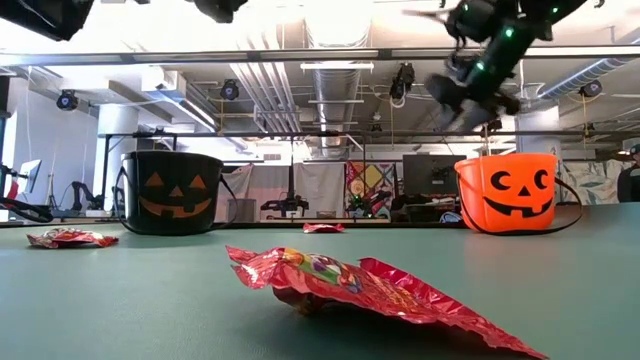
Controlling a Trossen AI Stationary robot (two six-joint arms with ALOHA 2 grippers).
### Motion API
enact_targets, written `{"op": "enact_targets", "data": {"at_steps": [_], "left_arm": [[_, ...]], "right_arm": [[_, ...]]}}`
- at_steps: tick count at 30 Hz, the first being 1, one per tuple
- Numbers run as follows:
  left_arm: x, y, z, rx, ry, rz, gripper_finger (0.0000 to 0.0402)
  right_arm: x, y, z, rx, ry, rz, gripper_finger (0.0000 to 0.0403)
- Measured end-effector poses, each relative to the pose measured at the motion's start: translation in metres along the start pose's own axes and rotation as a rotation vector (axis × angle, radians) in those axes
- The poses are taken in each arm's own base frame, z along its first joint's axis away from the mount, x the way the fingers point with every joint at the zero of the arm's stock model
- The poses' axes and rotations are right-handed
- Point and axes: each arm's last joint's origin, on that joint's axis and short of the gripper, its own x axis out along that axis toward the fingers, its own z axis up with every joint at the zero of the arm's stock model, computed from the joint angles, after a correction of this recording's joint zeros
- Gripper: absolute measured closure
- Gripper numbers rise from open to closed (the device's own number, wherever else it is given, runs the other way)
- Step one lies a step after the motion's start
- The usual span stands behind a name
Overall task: Sort candy by brand, put in halloween buckets
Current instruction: Put the red candy into the orange bucket
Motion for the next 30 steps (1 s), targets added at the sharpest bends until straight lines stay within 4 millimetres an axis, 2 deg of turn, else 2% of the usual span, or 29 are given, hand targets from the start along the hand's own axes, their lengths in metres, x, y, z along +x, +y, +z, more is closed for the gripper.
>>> {"op": "enact_targets", "data": {"at_steps": [4, 7, 9, 12, 16, 23, 30], "left_arm": [[0.003, 0.0, -0.005, -0.016, 0.053, 0.111, 0.015], [0.0, 0.002, -0.014, -0.085, 0.136, 0.211, 0.015], [-0.002, 0.003, -0.016, -0.129, 0.167, 0.215, 0.015], [-0.004, 0.004, -0.015, -0.159, 0.194, 0.211, 0.015], [-0.007, 0.007, -0.01, -0.156, 0.208, 0.21, 0.015], [-0.011, 0.011, -0.005, -0.139, 0.239, 0.205, 0.015], [-0.012, 0.009, -0.012, -0.21, 0.279, 0.208, 0.015]], "right_arm": [[-0.001, 0.041, -0.011, -0.123, -0.032, 0.148, 0.0179], [0.006, 0.069, -0.02, -0.234, -0.056, 0.245, 0.0179], [0.017, 0.083, -0.023, -0.272, -0.058, 0.334, 0.0179], [0.041, 0.098, -0.025, -0.271, -0.025, 0.422, 0.0177], [0.079, 0.114, -0.022, -0.287, 0.052, 0.381, 0.0172], [0.139, 0.157, -0.019, -0.4, 0.169, 0.339, 0.0145], [0.2, 0.165, -0.003, -0.384, 0.268, 0.247, 0.0118]]}}
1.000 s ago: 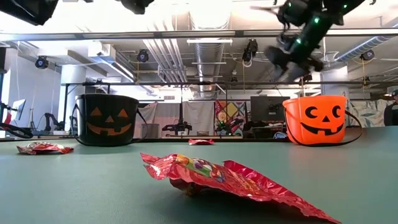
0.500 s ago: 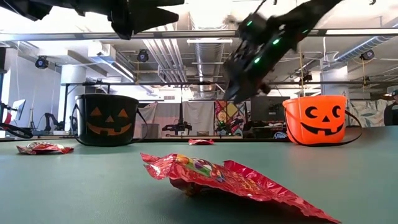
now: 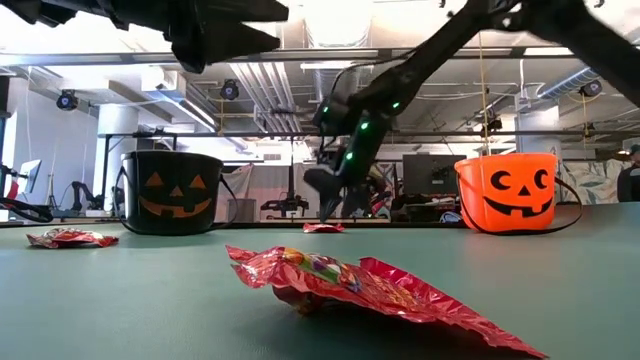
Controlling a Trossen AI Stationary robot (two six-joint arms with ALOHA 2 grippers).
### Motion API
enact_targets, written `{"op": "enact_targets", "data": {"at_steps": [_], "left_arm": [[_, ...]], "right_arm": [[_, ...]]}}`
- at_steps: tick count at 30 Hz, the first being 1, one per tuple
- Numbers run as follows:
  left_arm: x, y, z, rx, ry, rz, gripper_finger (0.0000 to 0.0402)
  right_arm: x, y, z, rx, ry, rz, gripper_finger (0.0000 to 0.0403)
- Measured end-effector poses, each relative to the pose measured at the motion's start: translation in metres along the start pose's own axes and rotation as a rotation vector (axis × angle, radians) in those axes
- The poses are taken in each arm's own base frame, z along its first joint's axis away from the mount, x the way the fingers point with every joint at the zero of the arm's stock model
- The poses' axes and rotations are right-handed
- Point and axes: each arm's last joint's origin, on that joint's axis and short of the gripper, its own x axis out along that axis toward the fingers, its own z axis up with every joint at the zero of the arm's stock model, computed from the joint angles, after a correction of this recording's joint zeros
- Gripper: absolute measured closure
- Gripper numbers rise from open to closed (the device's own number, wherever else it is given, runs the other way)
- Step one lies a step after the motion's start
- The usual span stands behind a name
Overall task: Sort candy by brand, put in halloween buckets
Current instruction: Put the red candy into the orange bucket
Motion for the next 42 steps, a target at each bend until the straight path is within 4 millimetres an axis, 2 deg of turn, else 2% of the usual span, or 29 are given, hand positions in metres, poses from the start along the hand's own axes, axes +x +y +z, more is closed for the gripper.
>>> {"op": "enact_targets", "data": {"at_steps": [7, 12, 17, 25, 27, 29, 32, 36, 38, 42], "left_arm": [[0.001, -0.001, -0.005, -0.048, 0.024, 0.001, 0.015], [0.001, -0.001, -0.005, -0.04, 0.03, -0.002, 0.015], [0.001, -0.001, -0.005, -0.039, 0.03, -0.002, 0.015], [0.001, -0.002, -0.007, -0.023, 0.049, -0.024, 0.015], [0.001, -0.002, -0.009, 0.057, 0.066, -0.044, 0.015], [0.0, -0.002, -0.01, 0.149, 0.068, -0.05, 0.015], [-0.001, -0.003, -0.01, 0.163, 0.071, -0.054, 0.015], [-0.001, -0.003, -0.01, 0.165, 0.072, -0.054, 0.015], [-0.001, -0.003, -0.011, 0.171, 0.078, -0.054, 0.015], [-0.001, -0.002, -0.014, 0.128, 0.108, -0.05, 0.015]], "right_arm": [[0.034, -0.016, 0.009, 0.05, 0.133, 0.024, 0.0136], [0.039, -0.019, 0.013, 0.06, 0.176, 0.1, 0.0175], [0.038, -0.021, 0.019, 0.058, 0.153, 0.073, 0.0241], [0.039, -0.025, 0.021, 0.023, 0.129, 0.078, 0.038], [0.037, -0.025, 0.021, 0.007, 0.134, 0.078, 0.0387], [0.03, -0.025, 0.021, -0.006, 0.156, 0.077, 0.039], [0.012, -0.022, 0.022, -0.036, 0.195, 0.078, 0.039], [-0.028, -0.013, 0.022, -0.08, 0.224, 0.088, 0.039], [-0.049, -0.004, 0.014, -0.103, 0.256, 0.096, 0.039], [-0.097, 0.021, -0.017, -0.155, 0.265, 0.105, 0.039]]}}
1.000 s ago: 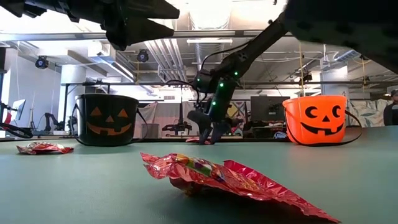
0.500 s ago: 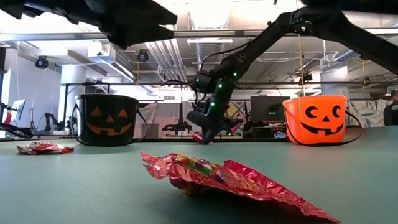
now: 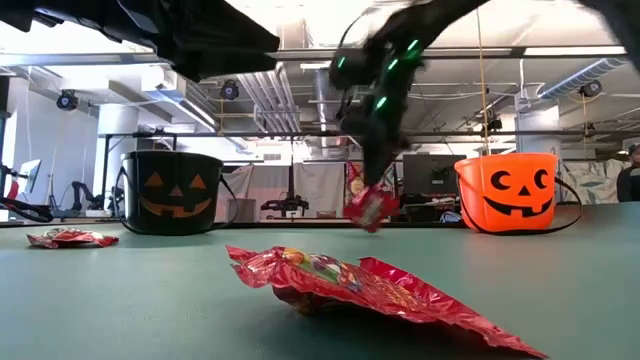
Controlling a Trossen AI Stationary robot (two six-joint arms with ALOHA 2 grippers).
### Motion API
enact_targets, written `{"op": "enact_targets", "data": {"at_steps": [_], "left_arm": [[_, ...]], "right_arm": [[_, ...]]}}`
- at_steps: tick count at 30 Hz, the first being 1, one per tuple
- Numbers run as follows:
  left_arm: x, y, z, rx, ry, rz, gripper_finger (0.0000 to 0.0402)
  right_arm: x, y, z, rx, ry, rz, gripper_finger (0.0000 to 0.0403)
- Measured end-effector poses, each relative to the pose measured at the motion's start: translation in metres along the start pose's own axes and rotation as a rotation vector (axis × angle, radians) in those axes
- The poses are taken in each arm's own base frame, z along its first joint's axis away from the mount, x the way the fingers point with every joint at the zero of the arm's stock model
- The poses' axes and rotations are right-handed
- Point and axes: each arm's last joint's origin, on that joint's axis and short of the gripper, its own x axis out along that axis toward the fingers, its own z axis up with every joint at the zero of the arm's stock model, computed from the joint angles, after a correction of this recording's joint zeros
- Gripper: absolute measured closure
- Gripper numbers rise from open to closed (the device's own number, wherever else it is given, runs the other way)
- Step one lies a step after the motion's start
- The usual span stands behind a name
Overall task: Sort candy by brand, put in halloween buckets
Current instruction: Put the red candy into the orange bucket
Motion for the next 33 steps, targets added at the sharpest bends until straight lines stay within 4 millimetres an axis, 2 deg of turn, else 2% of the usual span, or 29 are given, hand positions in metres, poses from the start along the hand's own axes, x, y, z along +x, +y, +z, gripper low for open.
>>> {"op": "enact_targets", "data": {"at_steps": [5, 10, 14, 18, 20, 25, 29, 33], "left_arm": [[0.0, -0.001, -0.004, -0.063, 0.039, -0.026, 0.015], [0.0, -0.001, -0.005, -0.035, 0.043, -0.047, 0.015], [0.0, -0.001, -0.005, -0.022, 0.043, -0.049, 0.015], [0.0, -0.002, -0.004, -0.086, 0.042, -0.083, 0.015], [0.0, -0.003, -0.004, -0.087, 0.043, -0.11, 0.015], [0.0, -0.003, -0.003, -0.053, 0.037, -0.128, 0.015], [0.0, -0.003, -0.003, -0.05, 0.033, -0.125, 0.015], [0.001, -0.002, -0.003, -0.051, 0.033, -0.122, 0.015]], "right_arm": [[-0.048, 0.029, -0.062, 0.032, -0.054, -0.046, 0.039], [-0.076, 0.038, -0.116, 0.094, -0.115, -0.001, 0.039], [-0.072, 0.042, -0.161, 0.092, -0.062, 0.067, 0.039], [-0.053, 0.049, -0.209, 0.104, 0.05, 0.112, 0.039], [-0.044, 0.054, -0.227, 0.111, 0.062, 0.126, 0.039], [-0.033, 0.064, -0.249, 0.112, 0.088, 0.132, 0.039], [-0.036, 0.068, -0.247, 0.089, 0.077, 0.135, 0.0371], [-0.04, 0.068, -0.239, 0.021, -0.022, 0.068, 0.0318]]}}
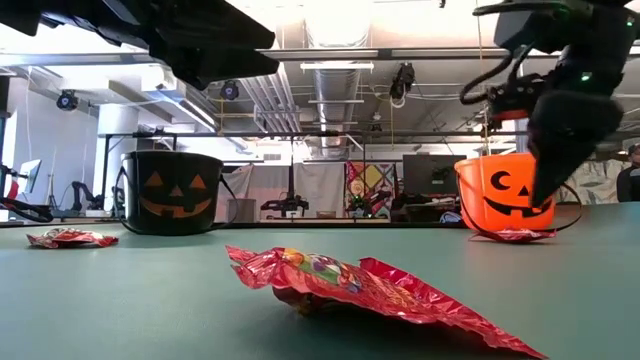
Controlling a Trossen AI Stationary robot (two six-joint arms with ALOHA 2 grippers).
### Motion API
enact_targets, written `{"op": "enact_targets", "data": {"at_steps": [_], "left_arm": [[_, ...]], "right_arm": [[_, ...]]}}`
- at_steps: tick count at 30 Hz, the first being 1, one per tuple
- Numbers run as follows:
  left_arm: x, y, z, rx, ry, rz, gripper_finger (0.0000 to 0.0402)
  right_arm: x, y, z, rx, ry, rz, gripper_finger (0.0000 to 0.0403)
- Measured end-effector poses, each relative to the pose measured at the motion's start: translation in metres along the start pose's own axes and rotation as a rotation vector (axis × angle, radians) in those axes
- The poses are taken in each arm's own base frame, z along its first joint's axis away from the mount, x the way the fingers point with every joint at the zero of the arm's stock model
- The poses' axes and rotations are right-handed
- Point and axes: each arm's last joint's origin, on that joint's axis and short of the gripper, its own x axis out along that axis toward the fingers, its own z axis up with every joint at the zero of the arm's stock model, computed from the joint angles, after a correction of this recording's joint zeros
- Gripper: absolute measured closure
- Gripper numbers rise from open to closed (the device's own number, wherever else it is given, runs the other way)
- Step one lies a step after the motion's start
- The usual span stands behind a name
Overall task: Sort candy by brand, put in halloween buckets
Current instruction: Put the red candy into the orange bucket
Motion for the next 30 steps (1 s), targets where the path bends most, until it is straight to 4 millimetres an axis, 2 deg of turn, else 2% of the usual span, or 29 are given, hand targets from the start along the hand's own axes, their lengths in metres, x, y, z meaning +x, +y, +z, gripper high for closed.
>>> {"op": "enact_targets", "data": {"at_steps": [3, 6, 11, 16, 22, 26, 30], "left_arm": [[0.0, 0.0, 0.001, -0.005, -0.007, 0.001, 0.015], [0.0, 0.0, 0.001, -0.007, -0.01, 0.002, 0.015], [0.0, 0.0, 0.002, -0.017, -0.014, 0.002, 0.015], [0.0, 0.0, 0.002, -0.038, -0.014, 0.002, 0.015], [0.0, 0.0, 0.001, -0.042, -0.013, 0.002, 0.015], [0.0, 0.0, 0.001, -0.042, -0.013, 0.002, 0.015], [0.0, 0.0, 0.001, -0.042, -0.012, 0.003, 0.015]], "right_arm": [[0.003, -0.002, 0.005, -0.024, -0.11, -0.108, 0.0268], [0.012, -0.007, 0.008, -0.051, -0.118, -0.146, 0.0227], [0.04, -0.014, 0.01, 0.006, -0.046, -0.104, 0.0203], [0.067, -0.029, 0.006, 0.158, 0.084, -0.172, 0.0224], [0.081, -0.031, 0.002, 0.134, 0.149, -0.228, 0.0284], [0.077, -0.032, 0.004, 0.134, 0.153, -0.228, 0.0313], [0.051, -0.028, 0.019, 0.123, 0.135, -0.186, 0.0334]]}}
